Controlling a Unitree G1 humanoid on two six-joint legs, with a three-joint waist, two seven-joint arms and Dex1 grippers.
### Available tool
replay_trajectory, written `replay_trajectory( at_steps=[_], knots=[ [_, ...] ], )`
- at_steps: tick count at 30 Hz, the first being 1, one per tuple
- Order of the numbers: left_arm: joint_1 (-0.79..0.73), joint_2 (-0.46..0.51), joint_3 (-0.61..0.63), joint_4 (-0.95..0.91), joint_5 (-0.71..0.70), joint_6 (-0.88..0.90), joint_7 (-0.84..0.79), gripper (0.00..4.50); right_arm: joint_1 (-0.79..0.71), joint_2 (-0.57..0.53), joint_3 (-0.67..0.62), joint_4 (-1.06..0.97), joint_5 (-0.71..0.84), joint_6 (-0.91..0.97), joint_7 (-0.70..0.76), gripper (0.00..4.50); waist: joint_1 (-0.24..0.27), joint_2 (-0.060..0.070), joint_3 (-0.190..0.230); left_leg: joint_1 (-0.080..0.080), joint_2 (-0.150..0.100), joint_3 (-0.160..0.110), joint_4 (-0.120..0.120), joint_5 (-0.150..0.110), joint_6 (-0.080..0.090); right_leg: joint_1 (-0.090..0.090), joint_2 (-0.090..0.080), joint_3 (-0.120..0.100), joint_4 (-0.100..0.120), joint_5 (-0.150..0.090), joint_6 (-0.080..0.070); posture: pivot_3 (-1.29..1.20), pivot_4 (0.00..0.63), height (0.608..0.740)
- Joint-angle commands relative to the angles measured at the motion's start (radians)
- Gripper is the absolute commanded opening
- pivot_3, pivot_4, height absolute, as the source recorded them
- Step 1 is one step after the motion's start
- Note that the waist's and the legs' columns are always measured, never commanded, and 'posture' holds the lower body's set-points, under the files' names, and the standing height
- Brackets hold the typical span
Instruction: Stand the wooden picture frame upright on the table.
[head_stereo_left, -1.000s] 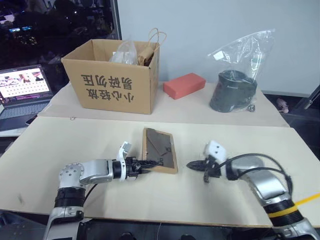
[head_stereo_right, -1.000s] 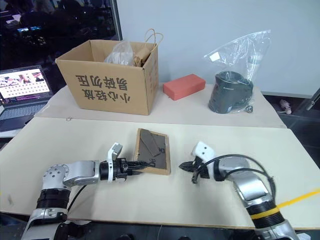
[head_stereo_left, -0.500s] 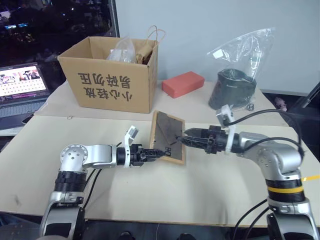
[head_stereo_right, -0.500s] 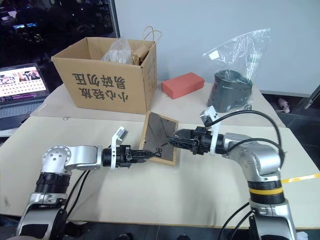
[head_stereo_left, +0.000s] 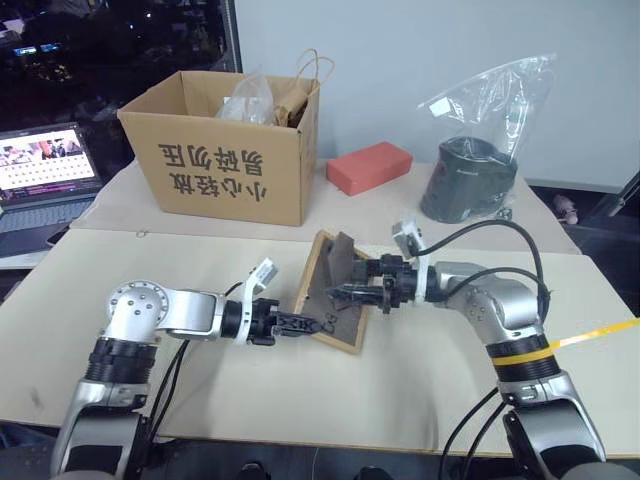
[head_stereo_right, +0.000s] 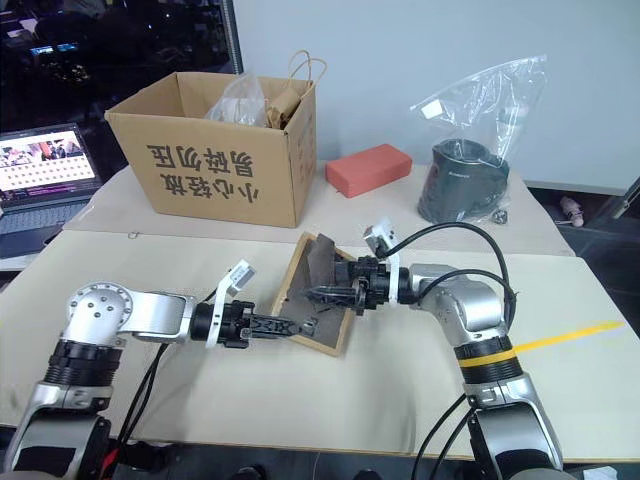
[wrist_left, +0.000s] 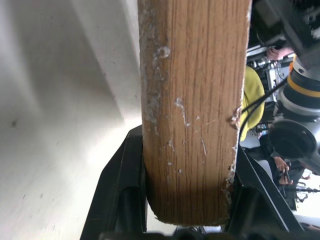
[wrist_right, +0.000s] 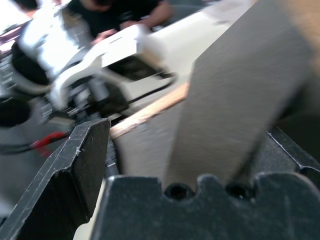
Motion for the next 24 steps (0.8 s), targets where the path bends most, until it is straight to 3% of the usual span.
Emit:
replay_trajectory(
  at_steps=[1, 16, 24],
  knots=[
    [-0.038, 0.034, 0.054, 0.025, -0.007, 0.018, -0.068, 1.19, 0.013, -0.022, -0.019, -0.054, 0.015, -0.025, 0.026, 4.45, 0.001, 0.000, 0.000, 0.000, 0.000, 0.000, 0.000, 0.000, 0.000, 0.000, 0.000, 0.000, 0.000, 0.000, 0.000, 0.00, 0.150, 0.701],
    [-0.096, 0.032, 0.065, 0.071, 0.110, 0.086, -0.205, 1.19, 0.065, -0.105, -0.025, -0.105, -0.120, -0.181, -0.042, 4.45, 0.000, 0.000, 0.001, 0.000, 0.000, -0.001, 0.000, 0.000, 0.000, 0.000, 0.000, 0.000, 0.000, -0.001, 0.001, 0.00, 0.150, 0.701],
    [-0.113, 0.053, 0.095, 0.147, 0.100, 0.097, -0.248, 1.19, 0.253, -0.244, -0.169, -0.208, -0.133, -0.262, -0.073, 4.45, 0.009, 0.000, 0.002, -0.001, 0.000, -0.001, -0.001, 0.000, 0.000, 0.000, 0.000, -0.001, 0.000, -0.001, 0.000, 0.00, 0.150, 0.701]
  ],
)
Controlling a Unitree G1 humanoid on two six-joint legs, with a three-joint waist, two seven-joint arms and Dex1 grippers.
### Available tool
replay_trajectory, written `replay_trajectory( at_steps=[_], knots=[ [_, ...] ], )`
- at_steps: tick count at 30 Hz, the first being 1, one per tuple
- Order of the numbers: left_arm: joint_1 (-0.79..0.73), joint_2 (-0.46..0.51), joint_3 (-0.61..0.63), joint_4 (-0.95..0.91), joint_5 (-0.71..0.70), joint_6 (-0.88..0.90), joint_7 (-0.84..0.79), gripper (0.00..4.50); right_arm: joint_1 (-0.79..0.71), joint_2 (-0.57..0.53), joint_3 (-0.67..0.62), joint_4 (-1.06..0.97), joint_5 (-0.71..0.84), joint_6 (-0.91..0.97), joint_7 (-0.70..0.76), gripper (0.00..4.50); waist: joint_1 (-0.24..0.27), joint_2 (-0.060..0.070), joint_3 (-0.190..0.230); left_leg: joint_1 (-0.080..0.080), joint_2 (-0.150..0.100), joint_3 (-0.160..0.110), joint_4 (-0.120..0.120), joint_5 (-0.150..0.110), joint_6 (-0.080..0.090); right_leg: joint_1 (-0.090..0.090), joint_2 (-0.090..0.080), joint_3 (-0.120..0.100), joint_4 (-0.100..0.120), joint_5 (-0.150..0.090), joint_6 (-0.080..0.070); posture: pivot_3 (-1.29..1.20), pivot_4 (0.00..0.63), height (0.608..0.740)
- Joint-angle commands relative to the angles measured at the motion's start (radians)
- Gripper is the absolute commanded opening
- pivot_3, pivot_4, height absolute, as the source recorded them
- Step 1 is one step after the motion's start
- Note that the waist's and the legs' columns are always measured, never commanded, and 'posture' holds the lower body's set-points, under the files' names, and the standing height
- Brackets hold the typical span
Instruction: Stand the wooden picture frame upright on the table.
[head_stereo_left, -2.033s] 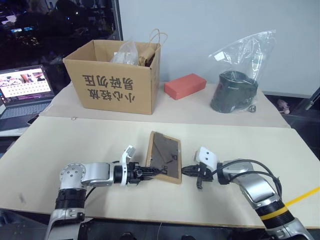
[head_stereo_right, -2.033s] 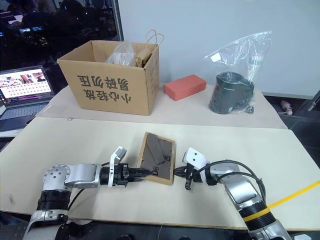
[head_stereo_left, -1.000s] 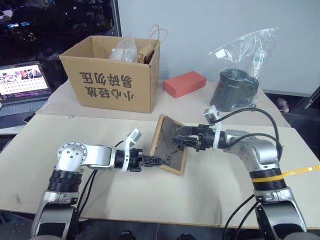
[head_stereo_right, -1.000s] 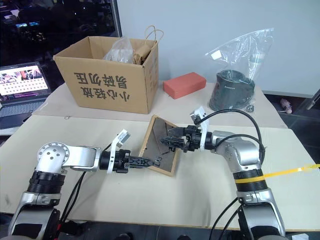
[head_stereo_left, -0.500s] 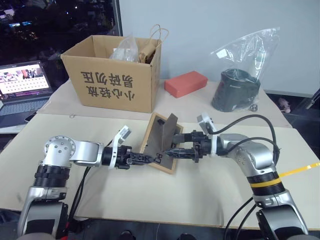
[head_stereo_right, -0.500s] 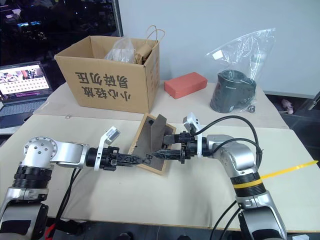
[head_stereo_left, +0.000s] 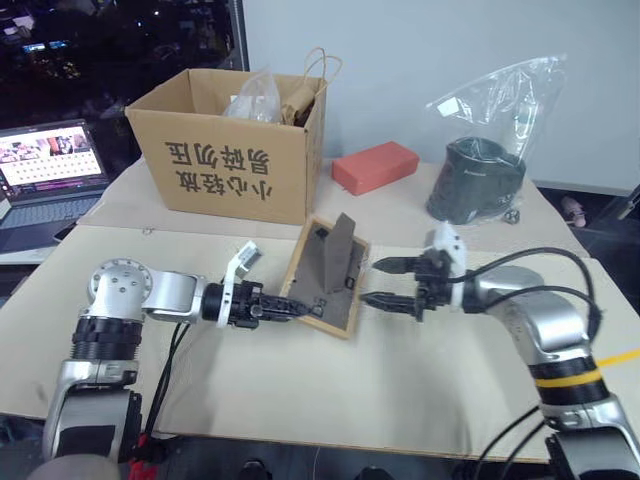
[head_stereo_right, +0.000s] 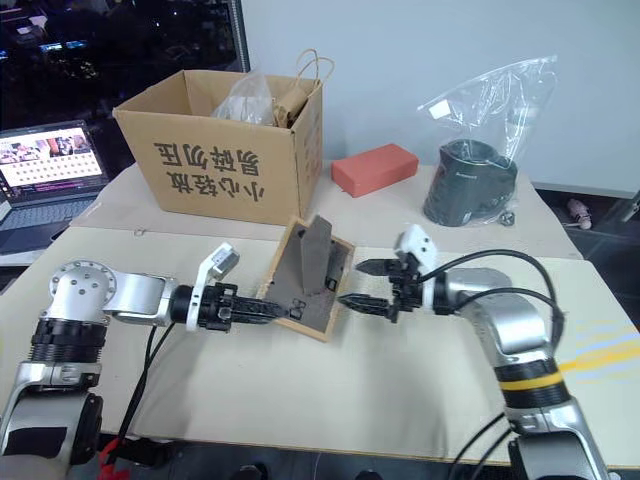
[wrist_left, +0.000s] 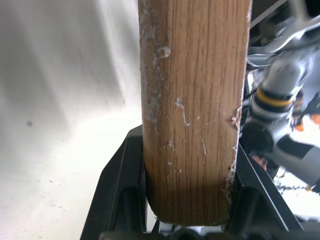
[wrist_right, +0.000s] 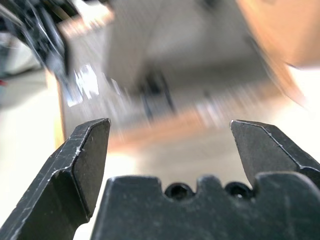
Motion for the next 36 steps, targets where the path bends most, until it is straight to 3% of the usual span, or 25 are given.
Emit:
replay_trajectory(
  at_steps=[1, 5, 6, 8, 10, 16, 24, 30, 36],
  knots=[
    [-0.019, 0.007, 0.024, 0.013, -0.034, 0.004, -0.031, 1.19, 0.052, -0.018, -0.068, -0.045, -0.044, -0.132, -0.047, 4.45, -0.002, 0.000, 0.000, 0.000, 0.000, 0.000, 0.000, 0.000, 0.000, 0.000, 0.000, 0.000, 0.000, 0.000, 0.000, 0.00, 0.150, 0.701],
    [-0.026, -0.051, 0.064, 0.101, -0.121, 0.004, -0.006, 1.19, 0.093, -0.036, 0.016, 0.116, -0.499, -0.751, -0.367, 4.45, -0.011, 0.000, 0.000, 0.000, 0.000, 0.000, 0.002, 0.000, 0.000, 0.000, 0.000, 0.000, 0.000, -0.002, 0.004, 0.00, 0.150, 0.701],
    [-0.024, -0.072, 0.075, 0.122, -0.141, 0.004, 0.011, 1.19, 0.103, -0.057, 0.049, 0.143, -0.651, -0.871, -0.504, 4.45, -0.010, 0.000, 0.000, 0.000, 0.000, 0.000, 0.002, 0.001, 0.000, 0.000, 0.000, 0.000, 0.001, -0.003, 0.005, 0.00, 0.150, 0.701],
    [-0.010, -0.097, 0.075, 0.133, -0.171, 0.004, 0.048, 1.19, 0.105, -0.116, 0.117, 0.173, -0.944, -1.034, -0.748, 4.45, -0.009, 0.000, 0.000, 0.000, 0.000, 0.000, 0.002, 0.001, 0.000, -0.001, 0.000, 0.000, 0.001, -0.003, 0.005, 0.00, 0.150, 0.701],
    [0.005, -0.115, 0.056, 0.139, -0.183, 0.004, 0.113, 1.19, 0.116, -0.120, 0.147, 0.187, -1.075, -1.111, -0.893, 4.45, -0.008, 0.000, 0.000, 0.000, -0.001, 0.000, 0.001, 0.001, 0.000, -0.002, -0.001, 0.000, 0.001, -0.003, 0.005, 0.00, 0.150, 0.701],
    [0.046, -0.143, 0.005, 0.082, -0.287, 0.002, 0.221, 1.19, 0.076, -0.063, 0.174, 0.246, -1.225, -1.170, -1.148, 4.45, -0.010, 0.000, 0.000, 0.000, -0.001, -0.001, 0.000, 0.002, -0.001, -0.001, -0.001, 0.000, 0.003, 0.000, -0.001, 0.00, 0.150, 0.701],
    [0.147, -0.122, -0.112, -0.040, -0.547, -0.163, 0.390, 1.19, -0.007, 0.010, 0.236, 0.271, -1.290, -1.203, -1.222, 4.45, -0.007, 0.000, 0.001, 0.002, -0.001, -0.002, 0.003, 0.003, -0.001, 0.002, -0.001, 0.000, 0.005, 0.001, -0.001, 0.00, 0.150, 0.701],
    [0.141, -0.101, -0.082, -0.040, -0.551, -0.178, 0.343, 1.19, -0.006, -0.008, 0.256, 0.334, -1.294, -1.230, -1.229, 2.72, -0.003, 0.000, 0.001, 0.002, -0.002, -0.002, 0.003, 0.003, -0.001, 0.003, -0.001, -0.001, 0.005, 0.001, -0.001, 0.00, 0.150, 0.701],
    [0.120, -0.085, -0.090, -0.034, -0.551, -0.164, 0.306, 1.19, 0.000, -0.018, 0.268, 0.365, -1.297, -1.261, -1.270, 2.72, -0.005, 0.000, 0.000, 0.002, -0.002, -0.003, 0.003, 0.003, -0.001, 0.003, -0.002, -0.001, 0.005, 0.001, -0.001, 0.00, 0.150, 0.701]
  ],
)
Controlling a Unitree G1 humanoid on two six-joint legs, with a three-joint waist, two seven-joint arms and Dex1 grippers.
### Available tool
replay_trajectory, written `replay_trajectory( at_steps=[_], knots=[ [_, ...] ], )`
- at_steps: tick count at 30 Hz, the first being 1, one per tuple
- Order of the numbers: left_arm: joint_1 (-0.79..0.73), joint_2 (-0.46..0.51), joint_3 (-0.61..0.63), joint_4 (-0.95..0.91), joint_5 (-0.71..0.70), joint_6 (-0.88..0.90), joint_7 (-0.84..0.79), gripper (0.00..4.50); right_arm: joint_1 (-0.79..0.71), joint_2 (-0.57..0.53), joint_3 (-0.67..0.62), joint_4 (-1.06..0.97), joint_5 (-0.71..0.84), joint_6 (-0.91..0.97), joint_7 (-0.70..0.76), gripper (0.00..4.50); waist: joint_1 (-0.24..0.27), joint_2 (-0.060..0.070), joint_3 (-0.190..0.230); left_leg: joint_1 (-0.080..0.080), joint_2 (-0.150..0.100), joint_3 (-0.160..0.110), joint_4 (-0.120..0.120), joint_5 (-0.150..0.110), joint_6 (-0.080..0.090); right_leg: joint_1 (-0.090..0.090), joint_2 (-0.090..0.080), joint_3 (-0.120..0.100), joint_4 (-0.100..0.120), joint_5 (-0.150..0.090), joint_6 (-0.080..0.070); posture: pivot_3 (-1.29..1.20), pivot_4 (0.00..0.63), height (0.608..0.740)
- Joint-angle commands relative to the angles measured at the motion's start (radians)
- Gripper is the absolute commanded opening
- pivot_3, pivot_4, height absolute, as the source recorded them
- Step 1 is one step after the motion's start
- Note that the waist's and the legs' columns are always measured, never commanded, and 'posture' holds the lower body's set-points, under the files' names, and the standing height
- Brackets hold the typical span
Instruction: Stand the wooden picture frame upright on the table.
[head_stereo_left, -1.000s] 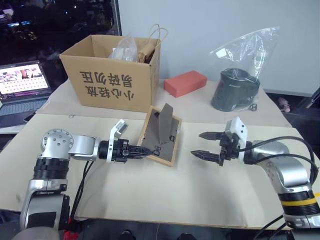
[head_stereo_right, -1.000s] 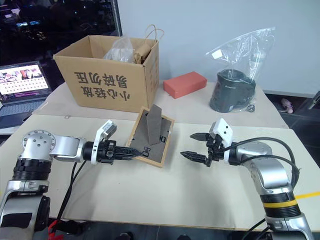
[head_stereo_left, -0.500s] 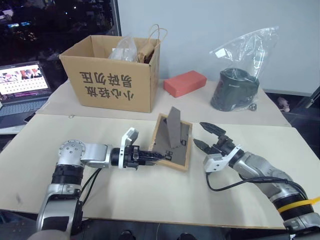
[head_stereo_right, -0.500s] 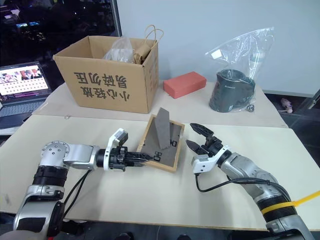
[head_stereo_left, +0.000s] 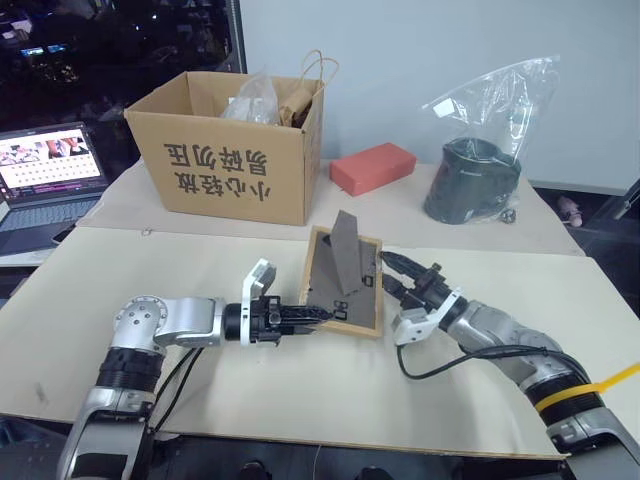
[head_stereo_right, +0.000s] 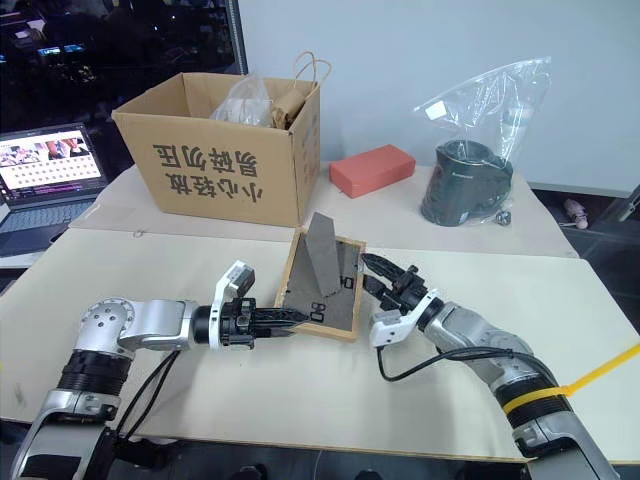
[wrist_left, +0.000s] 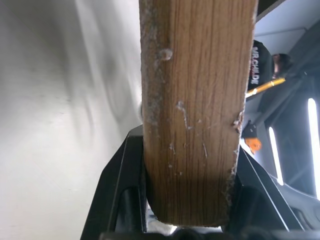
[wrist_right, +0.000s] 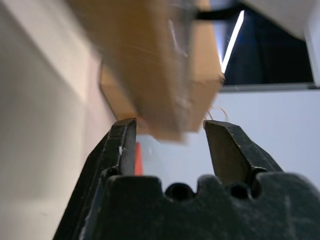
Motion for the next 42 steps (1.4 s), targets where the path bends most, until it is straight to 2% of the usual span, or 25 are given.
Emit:
replay_trajectory(
  at_steps=[1, 8, 13, 14, 19, 21, 24, 27, 28, 30, 31, 33, 35, 38, 42],
  knots=[
    [-0.021, -0.005, 0.001, -0.030, -0.040, 0.002, -0.046, 1.19, -0.010, -0.005, -0.003, -0.020, 0.004, -0.025, -0.035, 2.72, -0.001, 0.000, 0.000, 0.000, 0.000, 0.000, 0.000, 0.000, 0.000, 0.000, 0.000, 0.000, 0.000, 0.000, 0.000, 0.00, 0.150, 0.701],
    [-0.025, -0.015, -0.020, -0.028, -0.040, 0.002, -0.059, 1.19, -0.017, 0.019, 0.000, -0.046, 0.015, -0.038, -0.049, 2.72, -0.001, 0.000, 0.000, 0.000, 0.000, -0.001, 0.000, 0.000, 0.000, 0.001, 0.000, -0.001, 0.000, 0.000, 0.000, 0.00, 0.150, 0.701],
    [-0.031, -0.002, -0.037, -0.029, -0.040, 0.016, -0.087, 1.19, -0.013, 0.025, -0.004, -0.054, 0.050, -0.058, -0.043, 1.42, -0.001, 0.000, 0.000, 0.000, 0.000, -0.001, 0.000, 0.000, 0.000, 0.001, 0.000, -0.001, 0.000, 0.000, 0.000, 0.00, 0.150, 0.701],
    [-0.031, 0.007, -0.042, -0.034, -0.040, 0.018, -0.092, 1.19, -0.012, 0.024, -0.007, -0.055, 0.055, -0.058, -0.041, 1.30, -0.001, 0.000, 0.000, 0.000, 0.000, -0.001, 0.000, 0.000, 0.000, 0.001, 0.000, -0.001, 0.000, 0.000, 0.000, 0.00, 0.150, 0.701],
    [0.021, 0.073, -0.006, -0.144, -0.006, -0.021, -0.130, 1.19, -0.010, 0.009, -0.025, -0.055, 0.075, -0.060, -0.038, 1.29, -0.003, 0.000, 0.000, 0.000, 0.000, -0.003, 0.000, 0.000, 0.000, 0.001, 0.000, -0.003, 0.000, 0.000, 0.000, 0.00, 0.150, 0.701],
    [0.073, 0.121, 0.042, -0.218, 0.078, -0.047, -0.171, 2.22, -0.021, -0.004, -0.040, -0.042, 0.095, -0.061, -0.033, 1.29, -0.005, 0.000, 0.000, 0.000, 0.000, -0.003, 0.000, 0.000, 0.000, 0.002, 0.000, -0.003, 0.000, 0.000, 0.000, 0.00, 0.150, 0.701],
    [0.116, 0.201, 0.101, -0.281, 0.214, -0.069, -0.303, 3.37, -0.046, -0.016, -0.053, -0.009, 0.127, -0.076, -0.017, 1.20, -0.006, 0.000, 0.000, 0.000, 0.000, -0.005, 0.000, 0.001, -0.001, 0.002, 0.000, -0.005, 0.000, 0.000, -0.001, 0.00, 0.150, 0.701],
    [0.152, 0.295, 0.158, -0.341, 0.450, -0.219, -0.491, 4.35, -0.089, -0.019, -0.050, 0.036, 0.199, -0.095, 0.040, 1.20, -0.007, 0.000, 0.001, 0.000, -0.001, -0.005, 0.000, 0.001, 0.000, 0.002, 0.000, -0.005, 0.000, 0.000, -0.001, 0.00, 0.150, 0.701],
    [0.163, 0.324, 0.178, -0.346, 0.503, -0.256, -0.559, 4.50, -0.106, -0.013, -0.045, 0.059, 0.248, -0.096, 0.086, 1.20, -0.008, 0.001, 0.001, 0.000, -0.001, -0.005, 0.000, 0.002, 0.000, 0.002, 0.000, -0.005, 0.000, 0.000, -0.001, 0.00, 0.150, 0.701],
    [0.187, 0.368, 0.182, -0.369, 0.595, -0.314, -0.669, 4.50, -0.134, 0.012, -0.031, 0.102, 0.401, -0.079, 0.228, 1.20, -0.012, 0.001, 0.001, 0.000, -0.001, -0.005, 0.000, 0.002, 0.000, 0.002, 0.000, -0.005, 0.000, 0.000, -0.001, 0.00, 0.150, 0.701],
    [0.201, 0.385, 0.173, -0.387, 0.647, -0.348, -0.715, 4.50, -0.140, 0.040, -0.025, 0.117, 0.534, -0.029, 0.355, 1.20, -0.012, 0.001, 0.001, 0.000, -0.001, -0.005, -0.001, 0.002, 0.000, 0.002, 0.000, -0.005, 0.000, 0.000, -0.001, 0.00, 0.150, 0.701],
    [0.228, 0.393, 0.164, -0.415, 0.733, -0.412, -0.767, 4.50, -0.141, 0.101, -0.021, 0.121, 0.790, 0.160, 0.643, 1.20, -0.013, 0.001, 0.001, 0.000, 0.000, -0.005, -0.001, 0.002, 0.000, 0.004, 0.000, -0.006, 0.000, 0.000, -0.001, 0.00, 0.150, 0.701],
    [0.227, 0.342, 0.194, -0.414, 0.749, -0.438, -0.719, 4.50, -0.160, 0.144, -0.052, 0.129, 0.976, 0.388, 0.867, 1.20, -0.012, 0.001, 0.002, 0.003, 0.000, -0.007, -0.001, 0.002, 0.000, 0.009, 0.000, -0.009, -0.001, -0.001, -0.002, 0.00, 0.150, 0.701],
    [0.241, 0.287, 0.229, -0.441, 0.770, -0.473, -0.716, 4.50, -0.201, 0.173, -0.098, 0.154, 1.106, 0.637, 1.024, 1.20, -0.004, 0.002, 0.005, 0.003, 0.000, -0.012, 0.001, 0.002, 0.000, 0.012, 0.000, -0.014, -0.002, -0.001, -0.002, 0.00, 0.150, 0.701],
    [0.264, 0.266, 0.236, -0.459, 0.789, -0.459, -0.717, 4.50, -0.232, 0.202, -0.150, 0.150, 1.206, 0.900, 1.084, 1.20, -0.003, 0.003, 0.007, 0.002, 0.000, -0.014, -0.001, 0.002, 0.000, 0.011, 0.000, -0.016, -0.002, -0.001, -0.003, 0.00, 0.150, 0.701]
  ],
)
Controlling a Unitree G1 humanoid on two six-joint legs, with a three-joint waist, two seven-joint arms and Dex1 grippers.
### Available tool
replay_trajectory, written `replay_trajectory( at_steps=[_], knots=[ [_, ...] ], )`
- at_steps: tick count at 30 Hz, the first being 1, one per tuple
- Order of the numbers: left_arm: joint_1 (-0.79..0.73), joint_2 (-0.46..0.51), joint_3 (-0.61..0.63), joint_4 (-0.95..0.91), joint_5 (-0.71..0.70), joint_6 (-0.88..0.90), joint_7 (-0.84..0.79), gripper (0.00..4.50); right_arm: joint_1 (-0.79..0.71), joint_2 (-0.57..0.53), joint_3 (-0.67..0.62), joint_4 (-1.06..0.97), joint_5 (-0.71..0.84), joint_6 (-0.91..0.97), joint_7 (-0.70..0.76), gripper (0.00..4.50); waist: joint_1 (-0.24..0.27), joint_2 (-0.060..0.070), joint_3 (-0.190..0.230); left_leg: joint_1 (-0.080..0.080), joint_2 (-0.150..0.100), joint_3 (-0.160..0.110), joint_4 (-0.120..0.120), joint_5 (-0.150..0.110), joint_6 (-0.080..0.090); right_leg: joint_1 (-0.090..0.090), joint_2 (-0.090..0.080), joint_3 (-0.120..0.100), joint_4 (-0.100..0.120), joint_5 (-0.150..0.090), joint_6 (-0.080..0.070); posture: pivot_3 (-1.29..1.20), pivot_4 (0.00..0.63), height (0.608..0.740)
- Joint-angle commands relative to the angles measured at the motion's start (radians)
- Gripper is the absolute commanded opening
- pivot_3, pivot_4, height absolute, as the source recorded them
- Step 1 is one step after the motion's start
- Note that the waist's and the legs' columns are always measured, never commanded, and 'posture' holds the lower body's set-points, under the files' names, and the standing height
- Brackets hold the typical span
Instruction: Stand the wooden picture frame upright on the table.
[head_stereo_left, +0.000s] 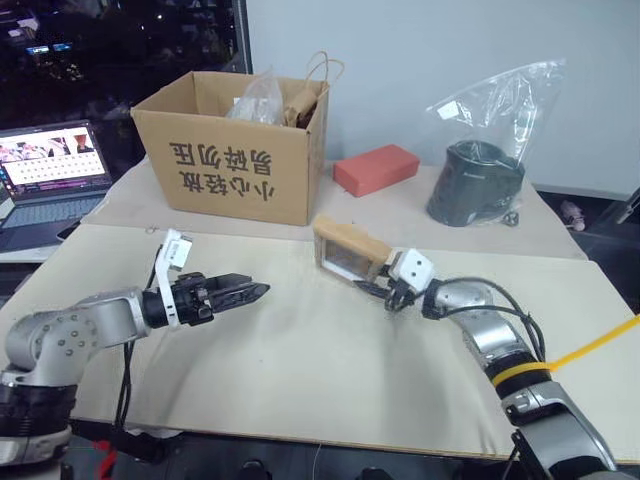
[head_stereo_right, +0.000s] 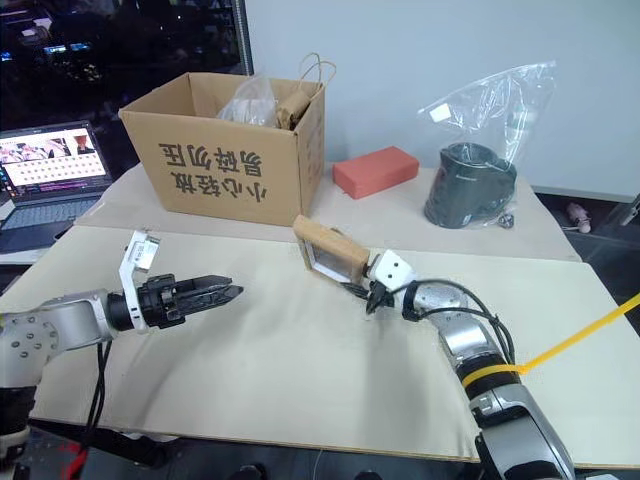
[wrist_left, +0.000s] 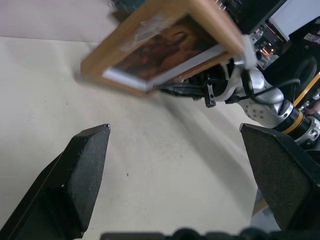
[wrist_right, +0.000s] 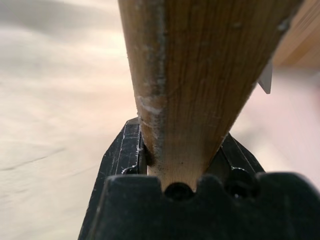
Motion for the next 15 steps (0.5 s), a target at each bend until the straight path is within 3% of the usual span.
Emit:
replay_trajectory(
  at_steps=[1, 8, 15],
  knots=[
    [0.001, -0.016, 0.048, -0.030, -0.011, -0.001, -0.004, 4.50, -0.049, 0.011, -0.096, -0.040, 0.132, 0.239, 0.054, 1.20, 0.000, 0.000, 0.000, 0.000, 0.000, 0.000, -0.001, 0.000, 0.000, 0.000, 0.000, -0.001, 0.000, 0.000, 0.000, 0.00, 0.150, 0.701],
    [0.010, -0.039, 0.092, -0.028, -0.019, 0.018, -0.009, 4.50, -0.101, 0.015, -0.159, -0.014, 0.247, 0.677, 0.084, 1.20, -0.005, 0.001, 0.000, 0.000, 0.000, -0.002, -0.001, 0.000, 0.000, 0.000, 0.000, -0.003, 0.000, -0.001, -0.001, 0.00, 0.150, 0.701],
    [-0.077, -0.073, 0.148, 0.069, -0.117, 0.111, 0.070, 4.50, -0.126, -0.009, -0.100, 0.031, 0.210, 0.808, 0.202, 1.20, -0.004, 0.000, 0.000, 0.000, 0.000, -0.003, 0.000, 0.000, 0.000, 0.000, 0.000, -0.003, 0.000, -0.003, 0.002, 0.00, 0.150, 0.701]
  ],
)
